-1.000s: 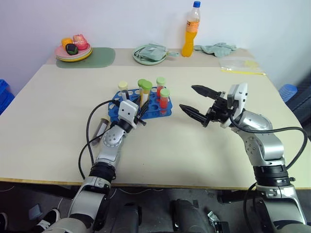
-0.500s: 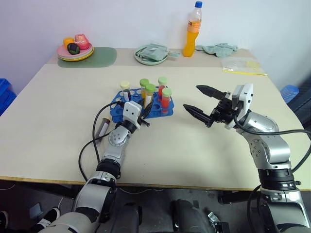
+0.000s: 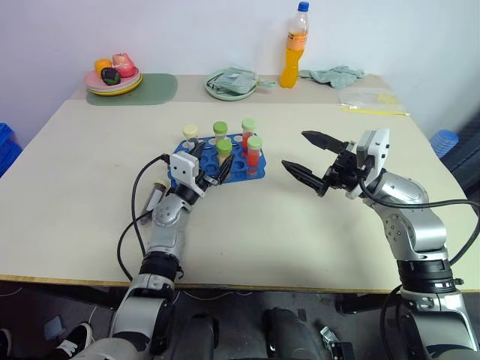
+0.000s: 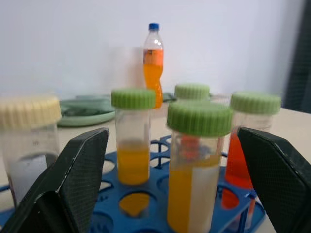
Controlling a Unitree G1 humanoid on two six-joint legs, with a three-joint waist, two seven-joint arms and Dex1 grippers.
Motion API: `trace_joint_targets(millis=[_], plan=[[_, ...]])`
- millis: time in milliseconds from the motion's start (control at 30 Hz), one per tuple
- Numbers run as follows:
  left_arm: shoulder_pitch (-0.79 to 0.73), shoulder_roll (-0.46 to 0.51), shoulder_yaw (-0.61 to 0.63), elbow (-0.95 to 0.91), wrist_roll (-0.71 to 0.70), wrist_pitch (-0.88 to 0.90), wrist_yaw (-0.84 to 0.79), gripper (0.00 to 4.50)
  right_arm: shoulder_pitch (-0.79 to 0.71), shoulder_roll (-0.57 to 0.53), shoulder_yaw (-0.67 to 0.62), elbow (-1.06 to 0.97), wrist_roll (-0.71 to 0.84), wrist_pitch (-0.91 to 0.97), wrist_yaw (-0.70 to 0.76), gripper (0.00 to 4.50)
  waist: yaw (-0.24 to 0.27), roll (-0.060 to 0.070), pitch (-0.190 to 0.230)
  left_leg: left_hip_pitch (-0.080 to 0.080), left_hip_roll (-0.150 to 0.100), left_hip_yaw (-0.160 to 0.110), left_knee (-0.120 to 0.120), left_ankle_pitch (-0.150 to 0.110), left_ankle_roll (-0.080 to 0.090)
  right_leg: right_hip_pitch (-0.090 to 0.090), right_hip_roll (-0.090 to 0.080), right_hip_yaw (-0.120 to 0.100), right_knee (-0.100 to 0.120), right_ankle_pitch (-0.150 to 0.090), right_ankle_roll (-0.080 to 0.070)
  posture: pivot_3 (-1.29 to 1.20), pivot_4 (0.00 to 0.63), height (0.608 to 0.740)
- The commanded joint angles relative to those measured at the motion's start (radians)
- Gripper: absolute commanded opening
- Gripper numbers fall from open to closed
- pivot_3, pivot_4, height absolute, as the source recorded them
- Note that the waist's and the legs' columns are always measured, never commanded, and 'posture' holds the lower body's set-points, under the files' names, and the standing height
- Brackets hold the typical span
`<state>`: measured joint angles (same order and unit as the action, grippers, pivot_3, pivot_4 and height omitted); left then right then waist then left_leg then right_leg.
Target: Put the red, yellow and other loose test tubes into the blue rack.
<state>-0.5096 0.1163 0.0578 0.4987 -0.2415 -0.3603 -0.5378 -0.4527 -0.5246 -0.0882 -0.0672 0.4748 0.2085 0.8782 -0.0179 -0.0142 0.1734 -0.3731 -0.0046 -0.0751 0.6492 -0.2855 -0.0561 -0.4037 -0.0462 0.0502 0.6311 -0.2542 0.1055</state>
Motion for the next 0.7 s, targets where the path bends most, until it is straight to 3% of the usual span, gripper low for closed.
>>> trace_joint_targets(millis=[33,233,433,533,700], plan=[[0.047,0.034,-0.006,-0.213,-0.022,0.139,0.021,4.46,-0.019,0.008,-0.004,-0.004,0.002,-0.020,0.009,4.50,0.001,0.000,0.000,0.000,0.000,0.000,0.000,0.000,0.000,0.000,0.000,0.000,0.000,0.000,0.000,0.00,0.150,0.740],[0.219,0.197,0.018,-0.605,-0.031,0.398,0.029,4.46,-0.033,0.017,0.006,0.027,-0.004,-0.038,0.030,4.50,0.000,0.000,0.000,0.000,0.001,-0.001,0.000,0.000,0.000,0.000,0.000,0.000,0.000,0.000,0.000,0.00,0.150,0.740],[0.267,0.373,0.107,-0.785,-0.092,0.615,0.024,4.46,-0.053,0.032,0.015,0.065,-0.012,-0.060,0.054,4.50,0.000,0.000,0.000,0.000,0.001,0.000,0.000,0.000,0.000,0.000,0.000,0.000,0.001,0.000,0.000,0.00,0.150,0.740],[0.259,0.418,0.152,-0.848,-0.145,0.856,0.096,4.46,-0.063,0.040,0.022,0.089,-0.016,-0.067,0.072,4.50,0.001,0.000,0.000,0.000,0.000,0.000,0.000,0.000,0.000,0.000,0.000,0.000,0.000,0.000,0.000,0.00,0.150,0.740],[0.197,0.495,0.121,-0.930,-0.188,1.119,0.115,4.46,-0.073,0.054,0.035,0.114,-0.024,-0.085,0.089,4.50,0.000,0.000,0.000,0.000,0.000,-0.001,0.000,0.000,0.000,0.000,0.000,-0.001,0.000,0.000,0.000,0.00,0.150,0.740]])
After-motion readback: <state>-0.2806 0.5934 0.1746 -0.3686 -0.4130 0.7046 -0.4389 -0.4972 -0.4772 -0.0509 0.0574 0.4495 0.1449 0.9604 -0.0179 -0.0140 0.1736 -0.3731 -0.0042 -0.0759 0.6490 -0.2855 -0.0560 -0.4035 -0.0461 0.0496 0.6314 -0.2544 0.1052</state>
